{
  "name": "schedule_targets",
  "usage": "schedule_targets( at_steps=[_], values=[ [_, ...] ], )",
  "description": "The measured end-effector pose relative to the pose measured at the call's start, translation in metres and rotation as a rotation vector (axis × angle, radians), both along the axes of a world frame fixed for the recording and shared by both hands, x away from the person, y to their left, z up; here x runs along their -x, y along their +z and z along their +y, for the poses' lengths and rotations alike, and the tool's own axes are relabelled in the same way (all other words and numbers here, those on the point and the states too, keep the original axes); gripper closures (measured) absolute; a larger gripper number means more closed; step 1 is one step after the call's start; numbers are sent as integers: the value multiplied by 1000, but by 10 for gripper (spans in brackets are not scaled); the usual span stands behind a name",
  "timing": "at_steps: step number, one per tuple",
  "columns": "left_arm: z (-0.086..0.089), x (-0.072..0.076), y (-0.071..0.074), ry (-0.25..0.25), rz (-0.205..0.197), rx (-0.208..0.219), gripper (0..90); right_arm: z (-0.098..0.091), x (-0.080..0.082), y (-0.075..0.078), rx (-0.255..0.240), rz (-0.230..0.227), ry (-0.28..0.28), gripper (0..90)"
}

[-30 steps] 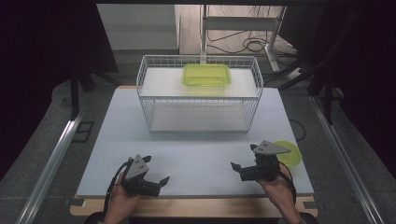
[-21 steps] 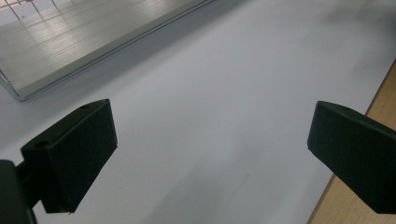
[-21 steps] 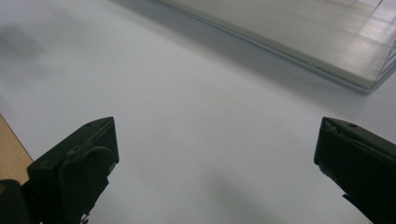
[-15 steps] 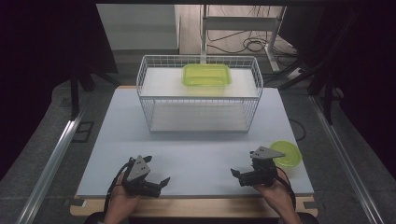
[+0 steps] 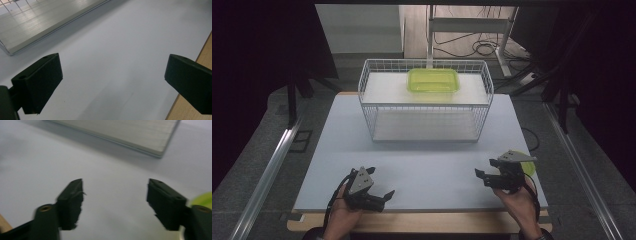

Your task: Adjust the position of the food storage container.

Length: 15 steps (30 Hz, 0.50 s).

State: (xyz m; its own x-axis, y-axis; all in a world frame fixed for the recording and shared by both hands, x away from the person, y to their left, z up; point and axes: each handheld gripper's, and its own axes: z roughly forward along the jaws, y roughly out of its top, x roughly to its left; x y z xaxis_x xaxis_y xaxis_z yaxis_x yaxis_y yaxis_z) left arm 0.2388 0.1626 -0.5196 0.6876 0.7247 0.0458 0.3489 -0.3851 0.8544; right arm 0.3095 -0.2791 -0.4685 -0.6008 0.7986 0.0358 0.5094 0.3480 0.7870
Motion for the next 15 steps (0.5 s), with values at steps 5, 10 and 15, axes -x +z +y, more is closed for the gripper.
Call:
schedule_targets(
  at_steps=[5, 10, 15],
  values=[
    [0, 0, 0, -4, 1, -2, 13, -19, -1, 8, 43, -26, -49, 609],
    [-2, 0, -1, -9, 3, -6, 13, -39, -5, 8, 90, -27, -97, 791],
    [-2, 0, -1, -11, 1, -5, 13, -54, -7, 11, 111, -48, -142, 897]
  ],
)
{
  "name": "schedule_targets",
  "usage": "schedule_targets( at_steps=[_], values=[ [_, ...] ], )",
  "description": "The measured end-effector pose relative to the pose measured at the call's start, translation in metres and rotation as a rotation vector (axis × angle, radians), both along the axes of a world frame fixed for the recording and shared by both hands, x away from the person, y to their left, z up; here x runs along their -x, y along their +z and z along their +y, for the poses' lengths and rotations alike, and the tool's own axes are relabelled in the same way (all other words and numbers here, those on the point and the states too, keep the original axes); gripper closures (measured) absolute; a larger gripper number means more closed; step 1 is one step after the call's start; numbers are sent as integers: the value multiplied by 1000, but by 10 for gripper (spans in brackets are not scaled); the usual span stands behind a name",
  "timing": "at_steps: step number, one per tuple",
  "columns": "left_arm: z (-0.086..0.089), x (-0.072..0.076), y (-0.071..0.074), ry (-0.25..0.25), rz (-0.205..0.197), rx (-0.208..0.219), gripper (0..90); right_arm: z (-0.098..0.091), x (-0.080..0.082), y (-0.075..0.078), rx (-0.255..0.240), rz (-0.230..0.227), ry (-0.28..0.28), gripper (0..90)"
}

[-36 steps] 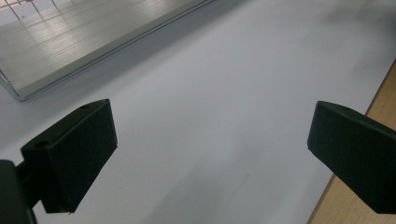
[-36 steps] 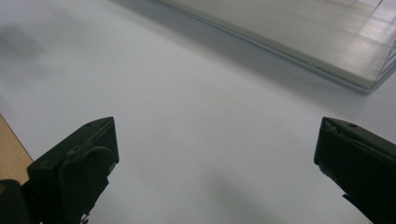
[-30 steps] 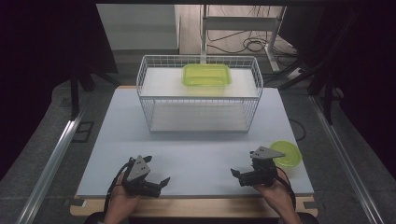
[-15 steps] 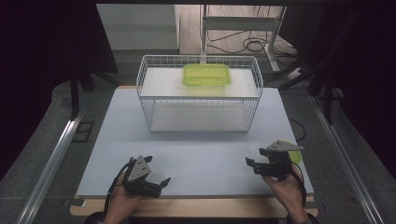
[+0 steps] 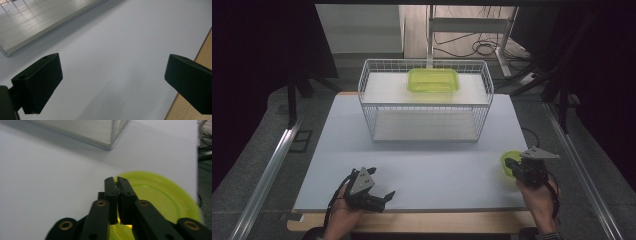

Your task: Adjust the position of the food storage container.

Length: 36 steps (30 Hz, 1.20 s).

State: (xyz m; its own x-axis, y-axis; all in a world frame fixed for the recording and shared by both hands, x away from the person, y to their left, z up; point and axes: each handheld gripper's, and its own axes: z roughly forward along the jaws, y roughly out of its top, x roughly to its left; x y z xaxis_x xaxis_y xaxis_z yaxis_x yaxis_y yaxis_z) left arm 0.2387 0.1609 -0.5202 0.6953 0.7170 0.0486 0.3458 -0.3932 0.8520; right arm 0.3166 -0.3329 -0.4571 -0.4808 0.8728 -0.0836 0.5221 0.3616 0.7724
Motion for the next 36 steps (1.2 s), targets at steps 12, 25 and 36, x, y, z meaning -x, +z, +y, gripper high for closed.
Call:
schedule_targets(
  at_steps=[12, 25, 36],
  values=[
    [0, 0, 0, -1, -4, 1, 13, -51, -1, 4, 0, -39, -166, 900],
    [0, -1, 0, 0, -3, -1, 13, -77, -11, -13, 4, 8, -217, 899],
    [1, -1, 0, 1, -5, -3, 13, -68, -11, -16, -3, 33, -196, 898]
  ],
)
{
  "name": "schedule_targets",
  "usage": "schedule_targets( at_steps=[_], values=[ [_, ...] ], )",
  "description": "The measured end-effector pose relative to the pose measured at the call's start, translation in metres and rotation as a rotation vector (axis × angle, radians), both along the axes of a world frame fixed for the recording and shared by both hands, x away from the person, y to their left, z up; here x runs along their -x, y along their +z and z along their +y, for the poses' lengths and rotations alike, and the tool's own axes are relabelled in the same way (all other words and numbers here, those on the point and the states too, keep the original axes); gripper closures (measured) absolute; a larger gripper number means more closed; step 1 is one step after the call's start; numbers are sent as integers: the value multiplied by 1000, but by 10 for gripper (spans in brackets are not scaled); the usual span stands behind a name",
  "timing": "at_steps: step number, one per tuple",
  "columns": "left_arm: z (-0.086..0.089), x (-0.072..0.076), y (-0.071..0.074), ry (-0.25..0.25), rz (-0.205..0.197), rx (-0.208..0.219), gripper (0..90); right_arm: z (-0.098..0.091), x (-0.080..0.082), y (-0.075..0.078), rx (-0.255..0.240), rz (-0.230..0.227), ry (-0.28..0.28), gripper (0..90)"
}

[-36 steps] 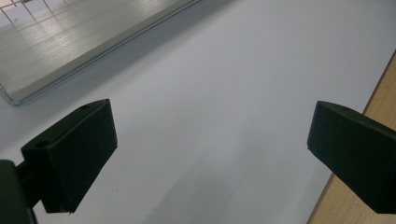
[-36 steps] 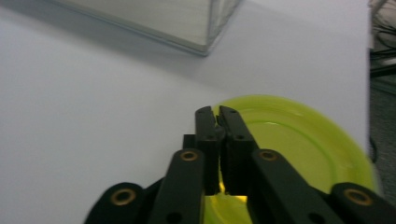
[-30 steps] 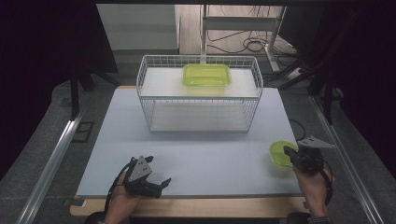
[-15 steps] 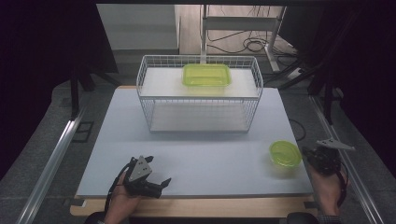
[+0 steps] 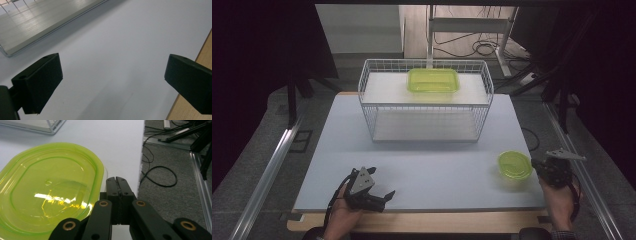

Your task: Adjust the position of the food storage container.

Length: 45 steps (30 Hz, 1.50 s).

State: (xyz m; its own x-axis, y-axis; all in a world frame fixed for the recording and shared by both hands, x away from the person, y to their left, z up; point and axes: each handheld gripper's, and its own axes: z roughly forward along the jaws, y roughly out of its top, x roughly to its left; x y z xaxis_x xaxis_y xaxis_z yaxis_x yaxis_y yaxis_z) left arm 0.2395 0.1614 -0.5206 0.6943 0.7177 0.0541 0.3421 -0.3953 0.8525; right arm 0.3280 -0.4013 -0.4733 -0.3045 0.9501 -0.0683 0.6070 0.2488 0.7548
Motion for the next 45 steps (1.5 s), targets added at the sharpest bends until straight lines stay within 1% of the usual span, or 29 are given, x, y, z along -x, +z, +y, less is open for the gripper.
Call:
schedule_targets(
  at_steps=[2, 4, 5, 6, 7, 8, 9, 10, 12, 13, 17, 20, 23, 26, 27, 28, 30, 31, 32, 37, 38, 39, 43, 44, 45],
  values=[
    [0, 0, 0, 0, 0, 1, 13, 6, 1, -1, -8, 11, 20, 898],
    [0, 0, 0, 0, 0, 0, 13, 8, 1, -2, -7, 16, 23, 897],
    [0, 0, 0, 0, 0, -1, 13, 14, 2, -3, -10, 28, 38, 898],
    [0, 0, 0, 0, 0, -1, 13, 14, 2, -3, -10, 28, 38, 898],
    [0, 0, 0, 0, 0, -2, 13, 16, 2, -3, -18, 32, 45, 897],
    [0, 0, 0, 0, 2, 0, 13, 22, 3, -4, -26, 37, 63, 898],
    [0, 0, 0, 0, 2, 0, 13, 22, 3, -4, -26, 37, 63, 898],
    [0, 0, 0, 0, 2, -1, 13, 29, 3, -4, -27, 41, 78, 898],
    [0, 0, 0, 0, 2, -1, 13, 32, 4, -4, -31, 44, 88, 897],
    [0, 0, 0, -2, 0, -3, 13, 38, 4, -4, -40, 50, 104, 897],
    [-1, 0, 0, -3, 1, -5, 13, 51, 6, -5, -55, 67, 140, 898],
    [-1, 0, 0, -3, 3, -4, 13, 56, 7, -5, -59, 74, 152, 897],
    [-1, 0, 0, -5, 2, -6, 13, 68, 8, -6, -70, 86, 187, 891],
    [-1, 0, -1, -5, 3, -7, 13, 76, 9, -7, -79, 99, 211, 889],
    [-1, 0, -1, -5, 3, -7, 13, 76, 9, -7, -79, 99, 211, 889],
    [-2, 0, -1, -6, 4, -8, 13, 84, 10, -8, -84, 107, 233, 889],
    [-2, 0, -1, -6, 4, -8, 13, 86, 10, -8, -86, 109, 240, 888],
    [-2, 0, -1, -7, 4, -8, 13, 93, 11, -9, -86, 115, 263, 889],
    [-2, 0, -1, -7, 4, -8, 13, 93, 11, -9, -86, 115, 263, 889],
    [-2, 0, -1, -9, 5, -10, 13, 110, 9, -14, -92, 142, 313, 888],
    [-2, 0, -1, -8, 5, -10, 13, 113, 9, -15, -86, 146, 321, 888],
    [-2, 0, -1, -8, 5, -10, 13, 118, 9, -16, -70, 153, 333, 889],
    [-2, 0, -1, -7, 4, -8, 13, 118, 8, -17, -60, 159, 335, 891],
    [-2, 0, -1, -7, 4, -9, 13, 116, 9, -18, -66, 164, 331, 891],
    [-2, 0, -1, -7, 4, -8, 13, 114, 9, -21, -79, 182, 331, 892]
  ],
)
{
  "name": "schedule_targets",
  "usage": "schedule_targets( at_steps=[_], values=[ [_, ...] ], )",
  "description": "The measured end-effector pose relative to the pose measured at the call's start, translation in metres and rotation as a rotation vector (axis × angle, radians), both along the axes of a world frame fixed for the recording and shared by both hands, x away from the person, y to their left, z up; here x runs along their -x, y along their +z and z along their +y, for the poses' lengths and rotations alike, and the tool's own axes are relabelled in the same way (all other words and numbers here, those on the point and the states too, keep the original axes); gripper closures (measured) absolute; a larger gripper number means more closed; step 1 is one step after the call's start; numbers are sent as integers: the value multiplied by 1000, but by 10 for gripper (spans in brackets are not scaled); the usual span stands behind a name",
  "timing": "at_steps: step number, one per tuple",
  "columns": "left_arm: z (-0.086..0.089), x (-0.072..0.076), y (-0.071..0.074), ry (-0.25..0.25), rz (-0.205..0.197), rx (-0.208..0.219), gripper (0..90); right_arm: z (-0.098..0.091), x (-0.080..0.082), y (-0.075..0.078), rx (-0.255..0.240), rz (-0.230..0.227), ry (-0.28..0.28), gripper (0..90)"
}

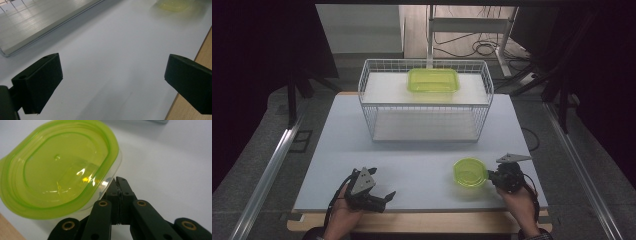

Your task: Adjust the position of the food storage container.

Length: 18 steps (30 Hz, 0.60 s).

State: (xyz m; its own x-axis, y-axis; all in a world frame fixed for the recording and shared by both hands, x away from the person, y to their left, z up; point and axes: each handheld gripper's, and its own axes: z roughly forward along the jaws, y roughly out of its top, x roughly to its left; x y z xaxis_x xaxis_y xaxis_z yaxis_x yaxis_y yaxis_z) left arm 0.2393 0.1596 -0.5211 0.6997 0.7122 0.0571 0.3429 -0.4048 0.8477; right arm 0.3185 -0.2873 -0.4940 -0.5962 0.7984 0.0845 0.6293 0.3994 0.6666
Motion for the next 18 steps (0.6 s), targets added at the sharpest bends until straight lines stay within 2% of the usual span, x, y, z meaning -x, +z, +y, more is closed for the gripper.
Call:
schedule_targets(
  at_steps=[9, 18],
  values=[
    [-1, 0, 0, 1, 3, -3, 14, 9, -1, -6, -26, 35, 31, 892],
    [-1, 0, -1, 1, 4, -7, 14, 35, -9, -11, -76, 48, 93, 890]
  ],
)
